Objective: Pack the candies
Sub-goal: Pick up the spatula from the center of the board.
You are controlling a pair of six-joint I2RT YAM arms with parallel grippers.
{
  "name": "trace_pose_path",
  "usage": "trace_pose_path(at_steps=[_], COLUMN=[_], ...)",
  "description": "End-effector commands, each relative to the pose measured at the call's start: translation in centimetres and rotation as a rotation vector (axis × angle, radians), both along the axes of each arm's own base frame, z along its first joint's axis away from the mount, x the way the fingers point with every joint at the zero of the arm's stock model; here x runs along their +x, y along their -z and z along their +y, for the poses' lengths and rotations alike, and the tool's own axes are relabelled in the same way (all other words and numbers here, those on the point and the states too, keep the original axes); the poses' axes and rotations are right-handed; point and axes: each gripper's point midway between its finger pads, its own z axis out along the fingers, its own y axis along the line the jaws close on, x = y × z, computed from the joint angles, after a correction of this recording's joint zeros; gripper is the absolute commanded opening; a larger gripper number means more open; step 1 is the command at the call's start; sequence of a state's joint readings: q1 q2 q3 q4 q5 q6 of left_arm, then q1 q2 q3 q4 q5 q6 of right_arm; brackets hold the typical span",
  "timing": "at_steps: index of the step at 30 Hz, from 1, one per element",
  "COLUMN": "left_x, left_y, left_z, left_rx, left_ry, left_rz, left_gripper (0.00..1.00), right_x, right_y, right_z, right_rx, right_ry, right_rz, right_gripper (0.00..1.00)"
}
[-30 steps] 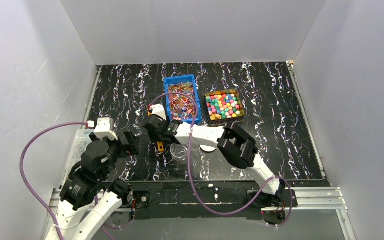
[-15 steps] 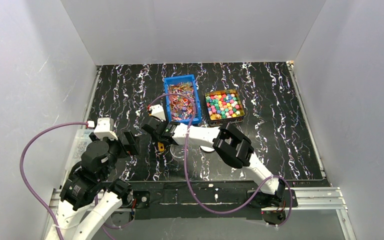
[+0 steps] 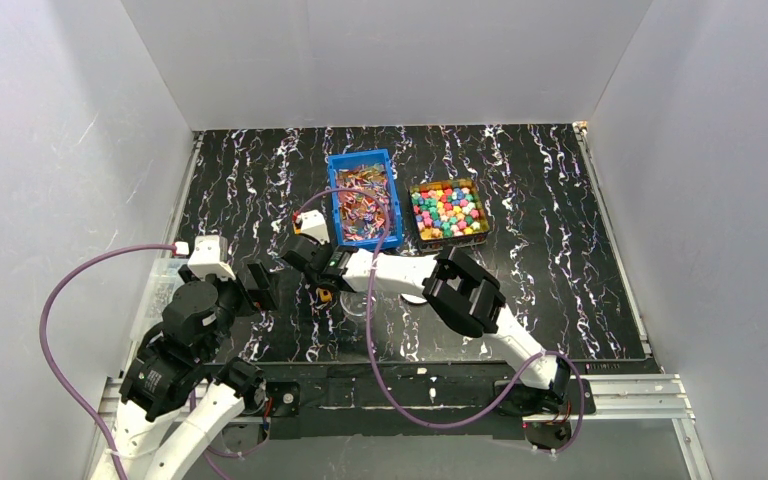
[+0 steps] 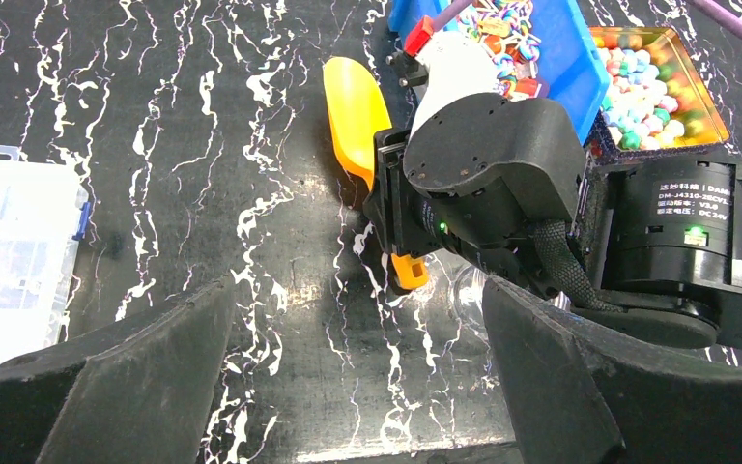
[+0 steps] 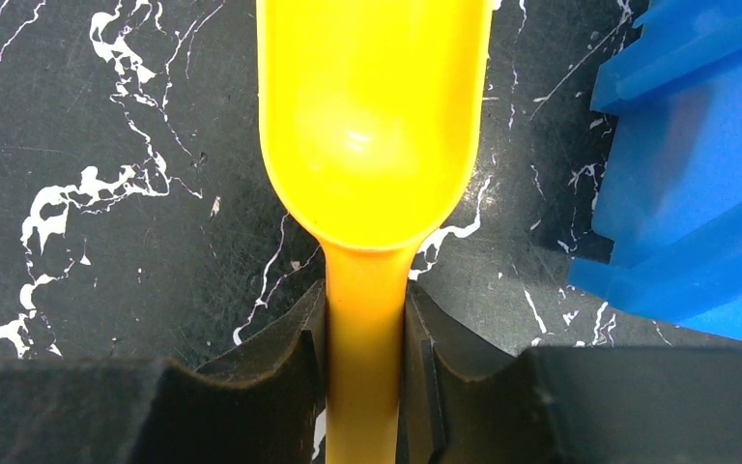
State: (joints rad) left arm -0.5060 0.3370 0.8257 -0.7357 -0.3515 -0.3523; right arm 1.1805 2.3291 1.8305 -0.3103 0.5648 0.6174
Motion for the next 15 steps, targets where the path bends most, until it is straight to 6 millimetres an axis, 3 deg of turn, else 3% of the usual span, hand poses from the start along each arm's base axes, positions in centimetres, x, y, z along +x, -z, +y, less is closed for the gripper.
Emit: trace_pose_path(at_steps=[1, 8, 15], left_x=[-0.1, -0.1, 0.1], left_y=[0.2, 0.1, 0.0], left_z=[0.4, 0.7, 0.1], left_rx=[0.005, 0.007, -0.019], left_ry=[-0.022, -0.036, -0.025], left_rz=[-0.001, -0.003, 0.01], left_gripper=[0.99, 0.99, 0.99], right_x=[0.1, -1.2, -3.0], right_y=[-2.8, -7.4, -12.6], right_z=[1.1, 1.0, -1.2], right_rx=[0.082, 0.131, 0.176], right_ry=[-0.017, -0.076, -0.142], right_rz=[-0.05, -0.102, -0.138], right_gripper=[0.01, 0.01, 0.01])
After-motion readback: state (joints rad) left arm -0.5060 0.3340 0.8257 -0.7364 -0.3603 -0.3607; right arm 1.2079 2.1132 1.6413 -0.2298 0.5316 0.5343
